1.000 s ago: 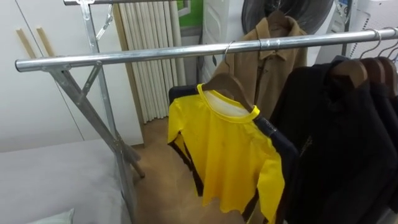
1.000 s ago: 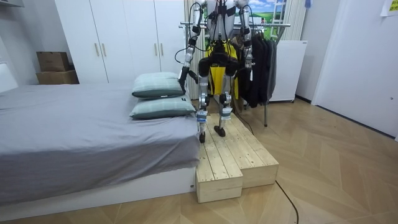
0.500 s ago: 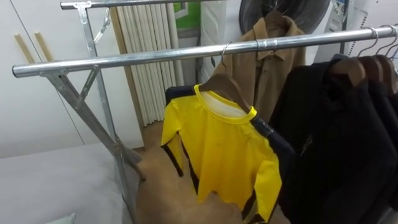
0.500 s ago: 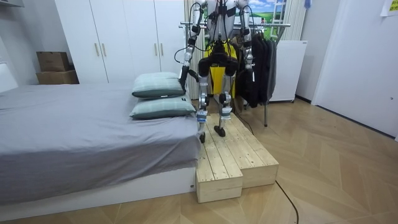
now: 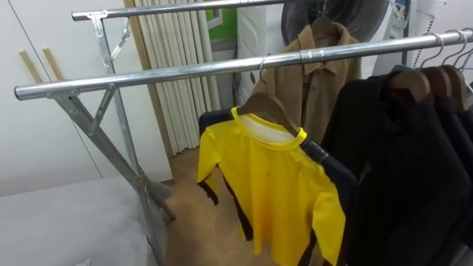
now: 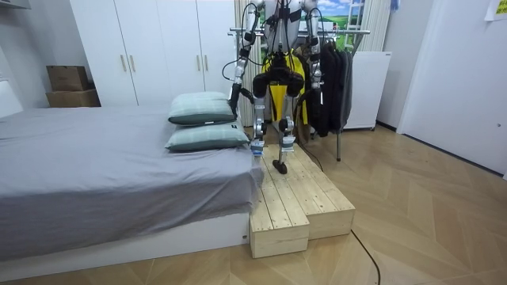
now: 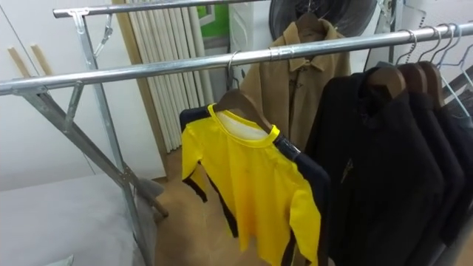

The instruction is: Hang clothes

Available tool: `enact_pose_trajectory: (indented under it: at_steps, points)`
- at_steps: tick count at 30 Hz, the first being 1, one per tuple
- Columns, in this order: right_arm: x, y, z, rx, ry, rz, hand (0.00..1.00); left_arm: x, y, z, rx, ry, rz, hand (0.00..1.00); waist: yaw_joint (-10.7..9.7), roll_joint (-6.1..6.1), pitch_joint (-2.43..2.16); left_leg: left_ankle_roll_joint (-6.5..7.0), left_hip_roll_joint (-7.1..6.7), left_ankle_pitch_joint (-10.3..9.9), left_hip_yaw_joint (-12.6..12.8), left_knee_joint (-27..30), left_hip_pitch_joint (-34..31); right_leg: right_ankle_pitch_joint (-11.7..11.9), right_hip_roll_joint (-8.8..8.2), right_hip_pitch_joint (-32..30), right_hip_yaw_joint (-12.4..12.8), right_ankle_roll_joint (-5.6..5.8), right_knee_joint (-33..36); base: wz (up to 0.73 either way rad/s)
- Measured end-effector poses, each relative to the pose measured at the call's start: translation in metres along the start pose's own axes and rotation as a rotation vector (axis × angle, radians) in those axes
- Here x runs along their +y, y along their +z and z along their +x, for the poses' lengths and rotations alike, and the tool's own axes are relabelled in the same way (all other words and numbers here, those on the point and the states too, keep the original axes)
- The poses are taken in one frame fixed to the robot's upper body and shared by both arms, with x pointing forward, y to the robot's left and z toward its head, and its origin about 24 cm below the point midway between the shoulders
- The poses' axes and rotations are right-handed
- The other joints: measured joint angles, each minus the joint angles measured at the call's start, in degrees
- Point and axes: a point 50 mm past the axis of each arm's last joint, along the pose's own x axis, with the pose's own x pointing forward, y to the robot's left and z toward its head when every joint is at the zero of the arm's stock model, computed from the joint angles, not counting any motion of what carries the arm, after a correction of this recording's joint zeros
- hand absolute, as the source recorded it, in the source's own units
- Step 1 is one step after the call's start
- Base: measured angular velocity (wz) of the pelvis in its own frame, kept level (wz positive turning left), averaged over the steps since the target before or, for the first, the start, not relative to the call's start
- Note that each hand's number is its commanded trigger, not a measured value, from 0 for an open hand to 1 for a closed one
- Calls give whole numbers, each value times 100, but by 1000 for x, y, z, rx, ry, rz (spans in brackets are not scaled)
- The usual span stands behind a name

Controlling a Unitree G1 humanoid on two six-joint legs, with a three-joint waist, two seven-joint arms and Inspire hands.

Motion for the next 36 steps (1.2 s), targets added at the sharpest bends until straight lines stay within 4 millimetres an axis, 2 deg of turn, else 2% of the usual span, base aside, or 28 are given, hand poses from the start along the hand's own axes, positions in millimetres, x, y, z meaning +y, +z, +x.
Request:
enact_pose_trajectory:
  at_steps: [5,9,13,19,22,27,29,31,34,36]
  points:
    - [2,0,0,-4,3,5,0,1,1,0,-2,0,0,0,-5,-30,-2,0,-5,1,1,25,-4,1,-7,0,-5,-1,-1,0]
    - [3,0,0,-13,9,15,0,3,2,-1,-4,6,1,0,-10,-78,21,2,-7,0,-17,116,-7,5,-15,77,-7,-3,-22,0]
    - [3,2,1,-22,10,17,0,4,2,-1,-7,9,-5,0,-9,-97,24,2,-7,1,-17,131,8,6,-24,95,-2,-19,-59,0]
    - [5,2,1,-35,14,21,0,5,2,-1,-13,16,-9,0,-9,-132,25,14,-8,-10,-25,119,2,54,-37,121,-24,13,-108,0]
    - [4,3,1,-41,12,21,0,6,3,-1,-21,27,0,0,-1,-150,24,42,-5,-36,-35,95,-17,84,-73,85,-148,33,-117,2]
    - [2,10,0,-74,-1,28,0,7,4,-1,-31,44,2,0,-4,-121,25,6,0,-15,-146,95,-51,66,-71,88,-198,8,-120,11]
    - [0,15,0,-91,-7,21,0,7,5,-1,-35,44,3,0,-2,-69,51,2,6,-15,-170,102,-60,51,-95,67,-324,-22,-101,9]
    - [-1,20,-1,-107,-11,18,0,7,5,-1,-40,44,2,0,24,-55,49,-8,12,-22,-198,106,-76,34,-93,48,-363,-37,-90,8]
    - [-2,28,-2,-133,-22,35,0,7,8,-1,-55,47,4,0,86,10,4,-29,18,-26,-276,164,-167,10,-86,-13,-377,-72,-77,7]
    - [-3,32,-2,-151,-33,92,0,7,10,-1,-71,49,4,0,221,67,4,-43,41,-31,-297,188,-179,5,-87,-21,-443,-113,-92,10]
